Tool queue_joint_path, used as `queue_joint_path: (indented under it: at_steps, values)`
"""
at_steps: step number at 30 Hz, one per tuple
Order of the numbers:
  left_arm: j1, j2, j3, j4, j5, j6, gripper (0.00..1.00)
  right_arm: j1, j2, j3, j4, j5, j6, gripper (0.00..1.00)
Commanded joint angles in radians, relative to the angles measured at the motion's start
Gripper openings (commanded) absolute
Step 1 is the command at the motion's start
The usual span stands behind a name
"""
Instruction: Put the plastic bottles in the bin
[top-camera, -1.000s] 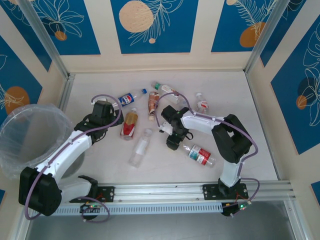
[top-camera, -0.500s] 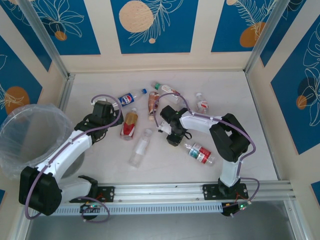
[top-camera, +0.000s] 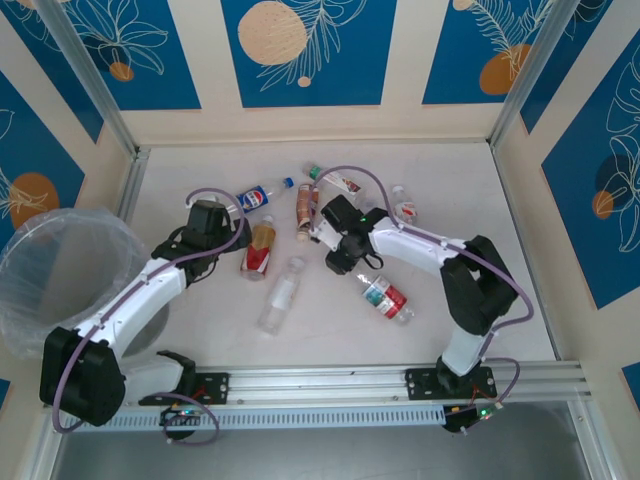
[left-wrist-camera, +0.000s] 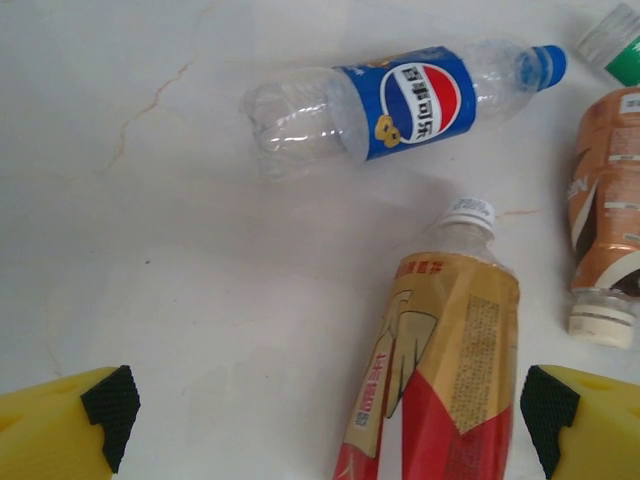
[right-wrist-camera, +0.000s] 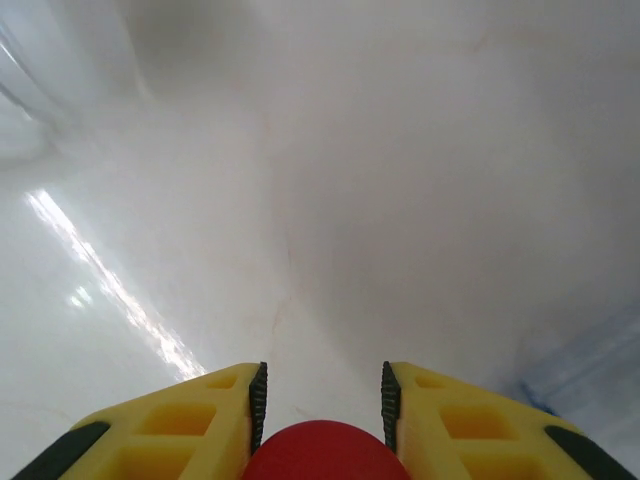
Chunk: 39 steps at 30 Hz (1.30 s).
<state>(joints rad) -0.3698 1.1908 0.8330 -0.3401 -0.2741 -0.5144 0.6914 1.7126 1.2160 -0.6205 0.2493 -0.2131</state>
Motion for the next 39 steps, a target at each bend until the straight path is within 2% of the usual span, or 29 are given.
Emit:
queue_joint_path:
  at_steps: [1,4,6,10,15,20,26,31,36,39]
  values:
    - [-0.004,0.011,0.044,0.047,0.075,0.012,0.99,-0.006,-0.085,-0.034,0.149,-0.015,0.117,0.00]
    - [-0.004,0.022,0.055,0.059,0.126,-0.002,0.99,-0.004,-0.124,-0.050,0.226,0.074,0.189,0.00]
    - [-0.004,0.032,0.064,0.063,0.169,-0.005,0.99,-0.006,-0.153,-0.049,0.254,0.089,0.206,0.00]
    - [-0.005,0.057,0.098,0.068,0.276,0.007,0.99,-0.015,-0.196,0.000,0.224,0.041,0.224,0.00]
    - [-0.010,0.063,0.107,0.150,0.475,0.070,0.99,-0.049,-0.255,0.031,0.219,-0.060,0.279,0.00]
    - [-0.015,0.049,0.069,0.302,0.605,0.032,0.99,-0.100,-0.313,0.000,0.339,-0.191,0.497,0.00]
    - [-0.032,0.068,0.039,0.406,0.651,-0.030,0.99,-0.133,-0.349,-0.074,0.490,-0.166,0.779,0.00]
    - [-0.055,0.100,0.051,0.439,0.789,-0.038,0.99,-0.173,-0.362,-0.144,0.616,-0.252,0.931,0.00]
    - [-0.065,0.097,0.034,0.501,0.964,-0.031,0.99,-0.265,-0.389,-0.229,0.795,-0.460,1.080,0.00]
    - [-0.091,0.106,0.051,0.495,1.048,-0.003,0.99,-0.279,-0.405,-0.293,0.942,-0.527,1.111,0.00]
